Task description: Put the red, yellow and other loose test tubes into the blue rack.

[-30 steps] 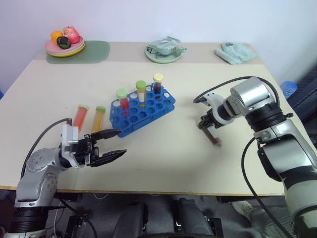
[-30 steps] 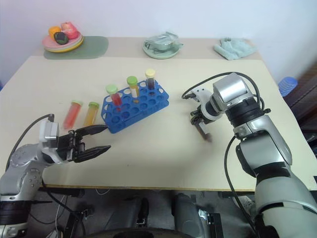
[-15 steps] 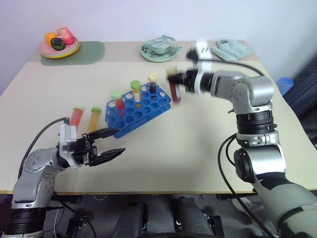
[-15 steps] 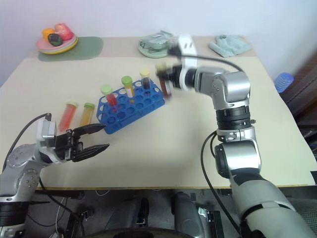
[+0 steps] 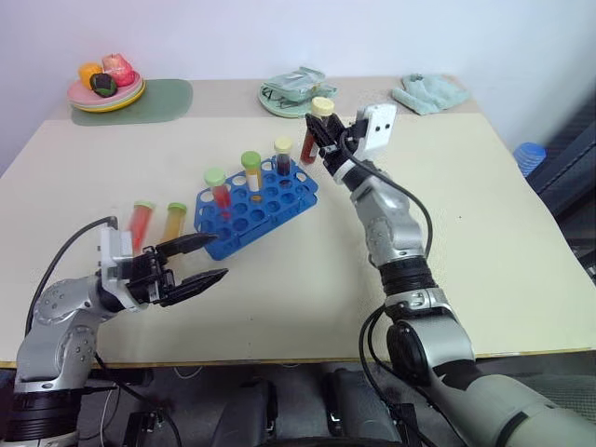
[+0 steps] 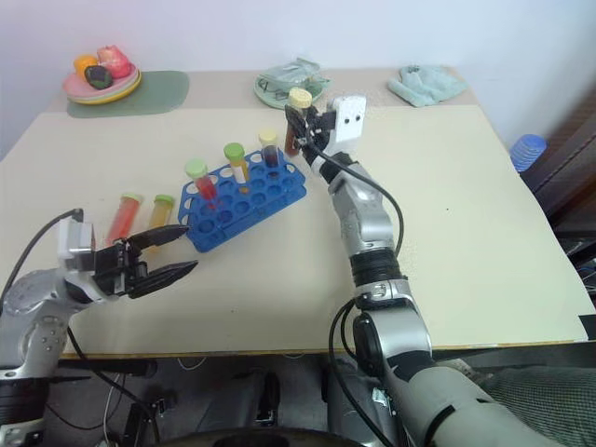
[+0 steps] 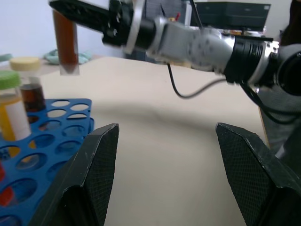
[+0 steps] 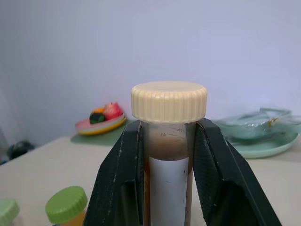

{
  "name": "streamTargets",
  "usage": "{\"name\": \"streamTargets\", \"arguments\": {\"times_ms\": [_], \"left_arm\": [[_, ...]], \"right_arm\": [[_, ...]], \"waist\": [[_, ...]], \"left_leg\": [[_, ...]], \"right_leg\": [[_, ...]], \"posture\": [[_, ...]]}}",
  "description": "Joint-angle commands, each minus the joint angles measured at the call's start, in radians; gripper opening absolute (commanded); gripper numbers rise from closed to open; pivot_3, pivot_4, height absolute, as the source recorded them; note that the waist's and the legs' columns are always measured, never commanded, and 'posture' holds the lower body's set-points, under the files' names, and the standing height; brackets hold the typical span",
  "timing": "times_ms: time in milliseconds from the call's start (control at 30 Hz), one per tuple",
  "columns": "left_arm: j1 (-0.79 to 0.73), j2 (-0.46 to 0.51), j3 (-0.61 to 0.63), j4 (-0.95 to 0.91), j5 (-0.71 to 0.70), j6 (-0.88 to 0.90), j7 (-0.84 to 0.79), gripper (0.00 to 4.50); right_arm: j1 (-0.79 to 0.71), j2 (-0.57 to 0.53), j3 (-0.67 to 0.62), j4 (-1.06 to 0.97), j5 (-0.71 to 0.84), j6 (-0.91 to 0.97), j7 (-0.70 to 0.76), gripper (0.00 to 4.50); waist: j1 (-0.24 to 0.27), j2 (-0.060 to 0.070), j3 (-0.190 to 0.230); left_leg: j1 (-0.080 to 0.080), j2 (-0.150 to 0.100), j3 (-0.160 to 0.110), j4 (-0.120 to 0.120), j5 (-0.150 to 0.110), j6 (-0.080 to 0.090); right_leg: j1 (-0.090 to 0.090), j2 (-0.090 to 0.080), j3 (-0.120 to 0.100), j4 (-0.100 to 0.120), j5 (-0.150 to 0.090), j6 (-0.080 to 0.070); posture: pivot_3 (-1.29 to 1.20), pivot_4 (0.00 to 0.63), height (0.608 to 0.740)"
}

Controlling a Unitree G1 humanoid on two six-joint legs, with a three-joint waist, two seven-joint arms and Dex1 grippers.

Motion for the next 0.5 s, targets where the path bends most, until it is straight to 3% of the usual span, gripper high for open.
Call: {"name": "streamTargets", "arguments": {"times_ms": [33,500], "left_arm": [[0.02,0.008,0.046,-0.024,-0.017,-0.004,0.02,3.36],[0.04,-0.052,0.073,-0.011,0.037,-0.071,0.156,3.36]], "right_arm": [[-0.039,0.021,-0.012,0.092,0.007,-0.135,0.047,0.8],[-0.019,0.028,-0.005,0.315,-0.027,-0.312,0.139,0.8]], "waist": [[-0.003,0.0,0.0],[-0.011,0.0,0.0]], "left_leg": [[0.0,0.0,0.0,0.0,0.0,-0.001],[0.001,0.0,0.0,0.0,0.002,-0.004]], "right_leg": [[0.0,0.0,0.0,0.0,0.0,0.0],[0.001,0.0,0.0,0.001,0.0,0.0]], "posture": [[0.0,0.15,0.74],[0.0,0.15,0.74]]}}
